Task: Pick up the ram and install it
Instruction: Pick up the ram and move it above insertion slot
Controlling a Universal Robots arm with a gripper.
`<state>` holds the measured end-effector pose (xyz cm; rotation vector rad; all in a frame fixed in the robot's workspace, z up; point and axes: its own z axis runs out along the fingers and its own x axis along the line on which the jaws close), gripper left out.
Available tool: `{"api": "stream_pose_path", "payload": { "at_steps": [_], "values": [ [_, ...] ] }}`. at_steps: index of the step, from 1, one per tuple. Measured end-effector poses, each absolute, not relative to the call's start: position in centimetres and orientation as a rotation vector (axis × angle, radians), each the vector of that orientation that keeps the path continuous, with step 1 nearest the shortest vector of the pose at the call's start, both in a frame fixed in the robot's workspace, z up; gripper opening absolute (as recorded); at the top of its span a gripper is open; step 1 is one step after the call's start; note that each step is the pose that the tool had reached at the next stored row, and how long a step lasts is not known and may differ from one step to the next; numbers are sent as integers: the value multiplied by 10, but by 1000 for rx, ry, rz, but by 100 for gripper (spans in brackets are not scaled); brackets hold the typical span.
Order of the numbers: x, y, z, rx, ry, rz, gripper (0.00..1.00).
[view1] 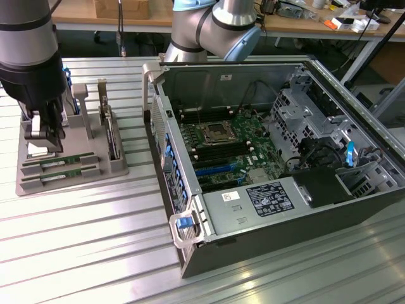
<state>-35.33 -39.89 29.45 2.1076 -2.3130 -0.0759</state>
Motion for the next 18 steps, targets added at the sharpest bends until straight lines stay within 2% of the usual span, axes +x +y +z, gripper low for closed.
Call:
{"api": "stream_pose_path", "payload": {
  "at_steps": [18],
  "values": [
    [-353,-399,285,2108,-2313,-76,36]
  ]
}}
